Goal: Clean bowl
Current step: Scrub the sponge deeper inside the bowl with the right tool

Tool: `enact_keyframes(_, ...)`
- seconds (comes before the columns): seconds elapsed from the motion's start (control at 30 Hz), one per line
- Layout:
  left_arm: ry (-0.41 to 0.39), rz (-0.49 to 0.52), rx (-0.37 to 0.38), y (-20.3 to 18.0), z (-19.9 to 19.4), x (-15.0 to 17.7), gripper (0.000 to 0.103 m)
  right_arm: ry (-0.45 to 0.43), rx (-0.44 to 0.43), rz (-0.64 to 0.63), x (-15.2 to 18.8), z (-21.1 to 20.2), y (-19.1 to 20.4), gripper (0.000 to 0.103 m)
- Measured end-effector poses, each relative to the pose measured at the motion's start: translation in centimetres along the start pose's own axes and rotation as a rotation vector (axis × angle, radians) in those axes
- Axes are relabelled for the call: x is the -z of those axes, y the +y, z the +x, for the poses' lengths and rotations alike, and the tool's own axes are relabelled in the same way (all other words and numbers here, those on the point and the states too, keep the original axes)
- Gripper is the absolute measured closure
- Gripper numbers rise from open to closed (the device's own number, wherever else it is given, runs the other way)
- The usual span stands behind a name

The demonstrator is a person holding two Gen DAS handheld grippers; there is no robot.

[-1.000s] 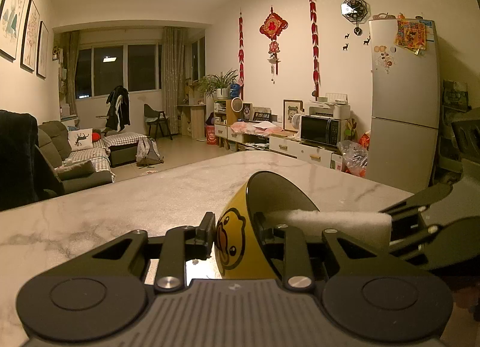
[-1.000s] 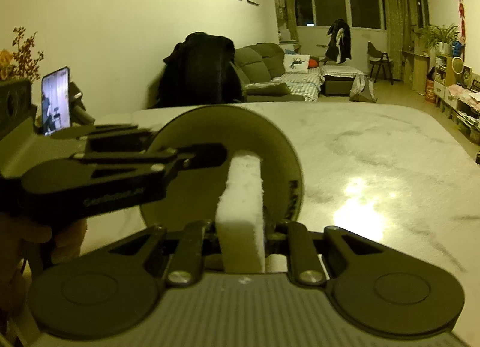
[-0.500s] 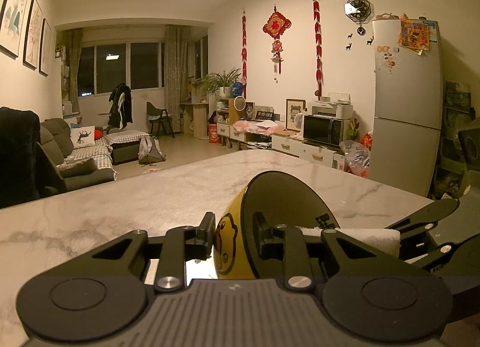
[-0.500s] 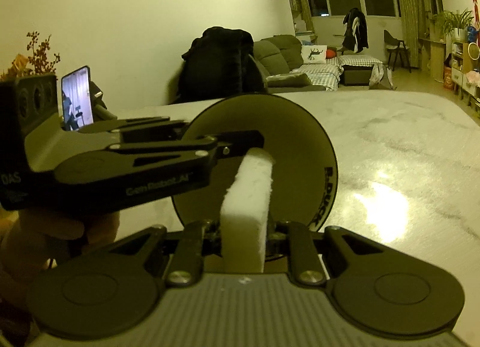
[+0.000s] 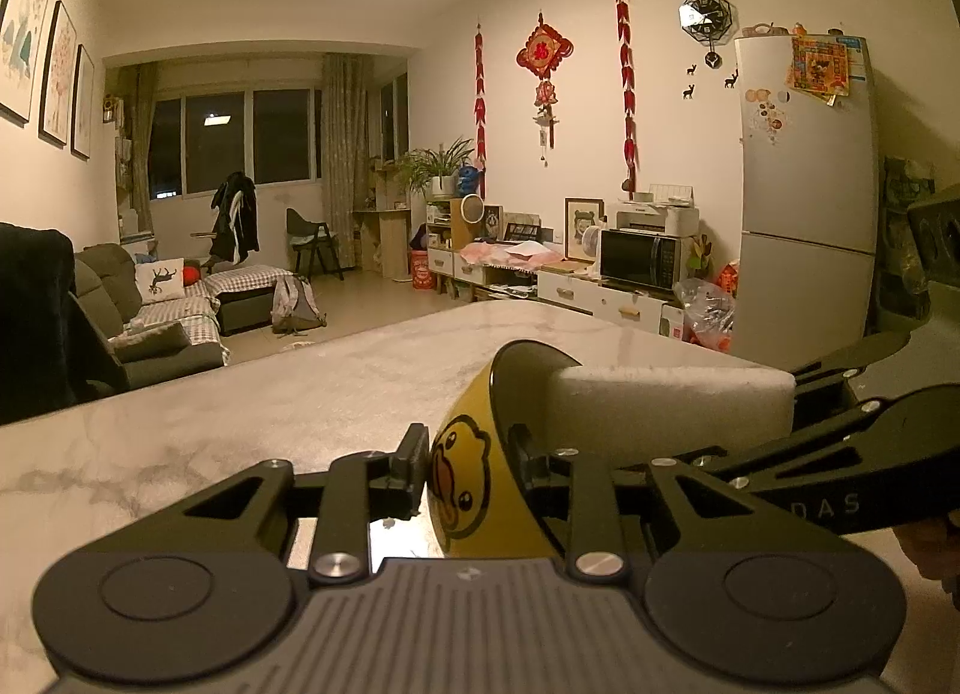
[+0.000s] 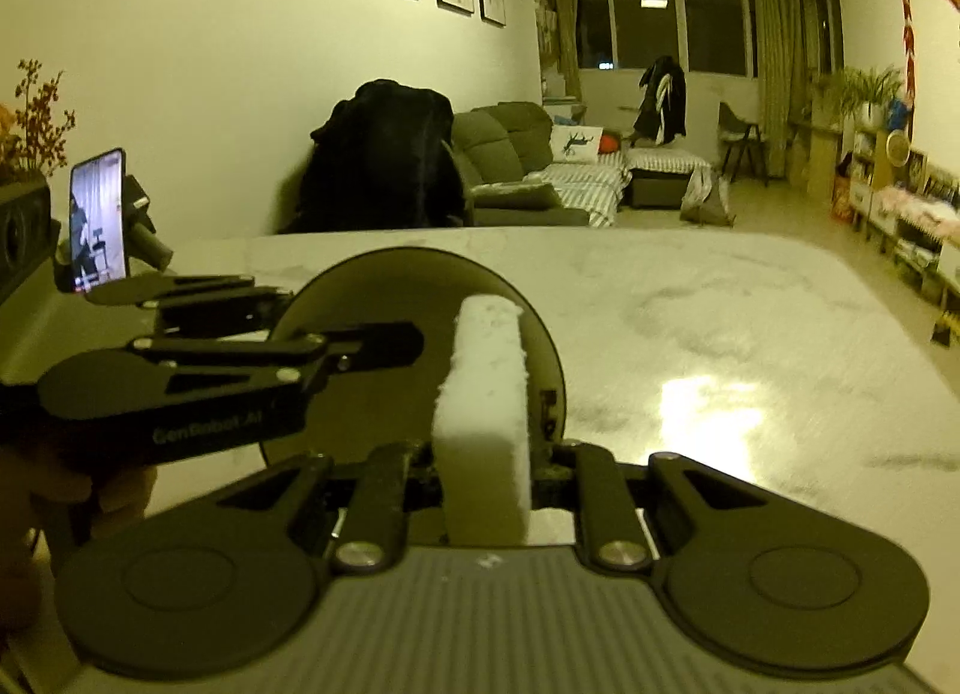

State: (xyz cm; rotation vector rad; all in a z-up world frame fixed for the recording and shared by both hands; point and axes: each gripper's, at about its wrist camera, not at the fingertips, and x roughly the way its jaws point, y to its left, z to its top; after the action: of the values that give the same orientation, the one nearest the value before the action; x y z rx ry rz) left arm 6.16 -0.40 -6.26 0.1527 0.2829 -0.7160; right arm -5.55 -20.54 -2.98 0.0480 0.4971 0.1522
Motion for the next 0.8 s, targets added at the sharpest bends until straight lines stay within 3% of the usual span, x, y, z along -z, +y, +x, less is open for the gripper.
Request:
enact_keyframes(0.47, 0.012, -0.020, -0.011, -0.3, 0.1, -0.1, 0.075, 0.063, -0.128, 0.003, 1.4, 0.4, 2.6, 0.083)
enact_keyframes(0.8, 0.012, -0.002, 0.010, -0.7, 0.1, -0.2, 0.075, 0.079, -0.104, 0.023, 1.5, 0.6, 1.3, 0.084)
